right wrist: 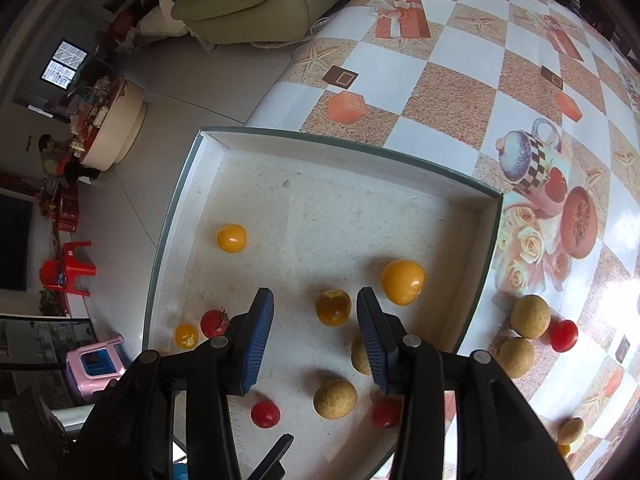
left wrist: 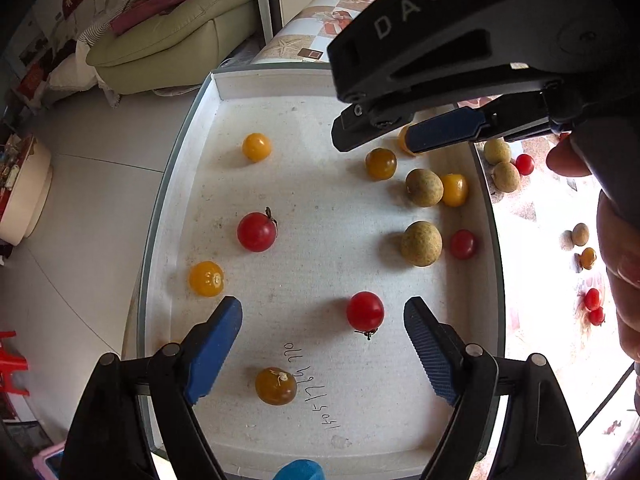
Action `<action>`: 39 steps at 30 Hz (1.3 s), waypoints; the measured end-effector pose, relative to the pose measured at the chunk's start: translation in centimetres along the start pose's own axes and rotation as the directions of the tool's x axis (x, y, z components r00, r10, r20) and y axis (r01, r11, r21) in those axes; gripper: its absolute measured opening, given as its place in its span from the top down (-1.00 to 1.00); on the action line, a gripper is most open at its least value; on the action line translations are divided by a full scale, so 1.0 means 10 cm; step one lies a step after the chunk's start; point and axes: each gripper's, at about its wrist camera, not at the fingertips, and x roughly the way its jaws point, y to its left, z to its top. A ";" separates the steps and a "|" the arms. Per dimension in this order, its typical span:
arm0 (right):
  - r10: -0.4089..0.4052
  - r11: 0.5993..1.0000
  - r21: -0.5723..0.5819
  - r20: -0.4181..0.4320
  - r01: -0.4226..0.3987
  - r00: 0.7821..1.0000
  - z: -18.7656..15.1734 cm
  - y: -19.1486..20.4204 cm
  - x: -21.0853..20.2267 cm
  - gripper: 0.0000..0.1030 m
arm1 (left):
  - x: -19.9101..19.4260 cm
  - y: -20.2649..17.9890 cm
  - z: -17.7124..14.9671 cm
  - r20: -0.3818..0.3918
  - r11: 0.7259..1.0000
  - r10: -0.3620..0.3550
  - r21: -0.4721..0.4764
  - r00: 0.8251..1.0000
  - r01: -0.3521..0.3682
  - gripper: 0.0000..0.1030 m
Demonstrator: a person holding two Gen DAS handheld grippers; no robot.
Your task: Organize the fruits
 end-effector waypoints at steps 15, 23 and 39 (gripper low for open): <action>-0.192 0.980 -0.037 0.051 0.194 0.980 -0.54 -0.04 -0.46 -0.81 | -0.24 0.00 -0.24 -0.012 0.998 0.039 0.055 0.999 -0.038 -1.00; -0.280 0.956 -0.066 0.061 0.284 0.958 -0.66 0.02 -0.48 -1.00 | -0.31 0.05 -0.33 -0.030 0.999 0.028 0.031 0.999 -0.028 -1.00; -0.307 0.950 -0.051 0.048 0.309 0.950 -0.69 -0.01 -0.46 -1.00 | -0.23 -0.03 -0.25 -0.054 0.998 0.027 0.064 0.998 -0.024 -1.00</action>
